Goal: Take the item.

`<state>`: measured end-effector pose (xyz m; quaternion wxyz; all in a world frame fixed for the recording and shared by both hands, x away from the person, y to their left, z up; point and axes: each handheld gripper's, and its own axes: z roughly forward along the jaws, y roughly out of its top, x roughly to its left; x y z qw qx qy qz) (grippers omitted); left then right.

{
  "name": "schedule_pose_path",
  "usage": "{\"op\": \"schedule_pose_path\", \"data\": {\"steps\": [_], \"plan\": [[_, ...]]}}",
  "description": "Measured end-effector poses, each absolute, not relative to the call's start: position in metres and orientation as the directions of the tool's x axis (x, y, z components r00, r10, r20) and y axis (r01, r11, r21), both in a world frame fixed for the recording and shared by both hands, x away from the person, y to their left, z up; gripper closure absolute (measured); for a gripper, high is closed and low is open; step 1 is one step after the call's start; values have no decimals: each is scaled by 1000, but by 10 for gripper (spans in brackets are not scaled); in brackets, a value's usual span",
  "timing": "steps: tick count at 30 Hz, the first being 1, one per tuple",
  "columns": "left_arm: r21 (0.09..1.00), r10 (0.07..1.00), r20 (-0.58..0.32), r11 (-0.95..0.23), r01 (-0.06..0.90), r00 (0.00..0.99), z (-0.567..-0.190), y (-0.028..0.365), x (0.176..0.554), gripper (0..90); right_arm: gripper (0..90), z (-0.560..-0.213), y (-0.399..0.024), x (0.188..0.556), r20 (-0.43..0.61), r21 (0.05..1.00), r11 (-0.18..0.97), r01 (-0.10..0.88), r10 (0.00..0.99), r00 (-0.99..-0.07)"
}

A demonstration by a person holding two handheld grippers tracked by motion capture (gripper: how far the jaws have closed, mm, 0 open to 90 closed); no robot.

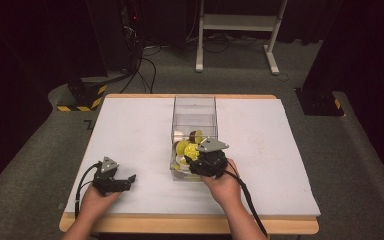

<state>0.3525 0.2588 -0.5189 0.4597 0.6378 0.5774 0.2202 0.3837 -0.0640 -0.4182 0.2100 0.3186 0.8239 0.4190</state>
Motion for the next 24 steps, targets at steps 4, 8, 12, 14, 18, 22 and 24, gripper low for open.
{"op": "schedule_pose_path", "data": {"steps": [4,8,12,14,18,22,24], "plan": [[841,939,-250,91,534,235,-519,259,352,149,378,-417,-64,384,-81,825,451,339,689,-720],[841,939,-252,92,533,234,-519,259,352,149,377,-419,-66,382,-66,833,434,342,692,-719],[841,939,-253,93,533,234,-519,259,352,149,377,-423,-66,381,-55,834,430,346,688,-724],[841,939,-252,93,533,234,-519,259,352,149,377,-424,-66,381,-53,835,429,346,687,-725],[841,939,-254,95,532,233,-519,258,352,149,377,-424,-67,380,-47,838,422,345,687,-725],[841,939,-254,95,532,233,-519,258,352,150,377,-422,-69,379,-41,842,414,345,687,-725],[841,939,-253,95,532,233,-519,258,352,149,377,-421,-70,379,-40,846,409,343,689,-724]]}}
